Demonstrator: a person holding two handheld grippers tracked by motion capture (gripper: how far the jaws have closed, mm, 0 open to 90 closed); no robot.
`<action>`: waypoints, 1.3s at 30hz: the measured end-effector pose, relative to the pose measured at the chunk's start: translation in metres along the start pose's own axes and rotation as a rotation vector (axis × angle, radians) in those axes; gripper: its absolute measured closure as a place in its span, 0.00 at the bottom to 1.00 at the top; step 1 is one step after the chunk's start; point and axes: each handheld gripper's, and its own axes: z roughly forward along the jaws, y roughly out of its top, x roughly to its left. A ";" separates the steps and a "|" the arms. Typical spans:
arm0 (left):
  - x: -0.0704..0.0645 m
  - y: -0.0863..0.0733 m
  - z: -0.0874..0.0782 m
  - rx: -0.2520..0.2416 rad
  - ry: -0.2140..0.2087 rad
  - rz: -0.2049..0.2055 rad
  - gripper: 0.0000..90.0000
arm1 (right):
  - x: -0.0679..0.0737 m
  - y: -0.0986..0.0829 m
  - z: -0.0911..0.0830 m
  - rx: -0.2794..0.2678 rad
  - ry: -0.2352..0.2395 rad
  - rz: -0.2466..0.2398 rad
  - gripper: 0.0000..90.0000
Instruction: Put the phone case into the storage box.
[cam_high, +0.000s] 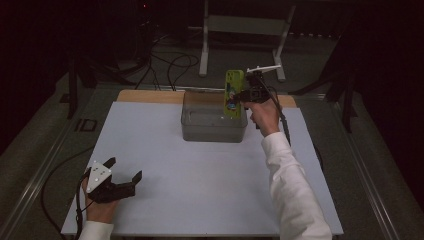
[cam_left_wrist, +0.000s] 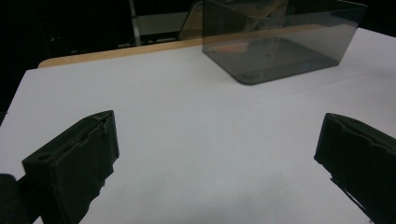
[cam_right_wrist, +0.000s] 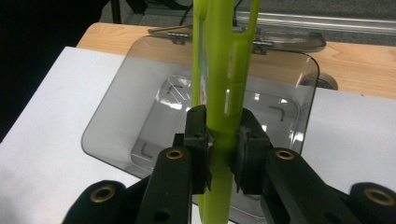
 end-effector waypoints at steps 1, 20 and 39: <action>0.000 0.000 0.000 0.000 0.000 0.000 0.00 | -0.001 0.000 0.000 0.002 -0.003 0.003 0.87; 0.000 0.000 0.000 -0.006 0.003 -0.001 0.00 | -0.013 0.001 0.017 0.041 -0.057 0.045 0.87; 0.001 0.000 -0.002 -0.014 0.008 -0.007 0.00 | -0.015 -0.003 0.043 0.101 -0.120 0.053 0.86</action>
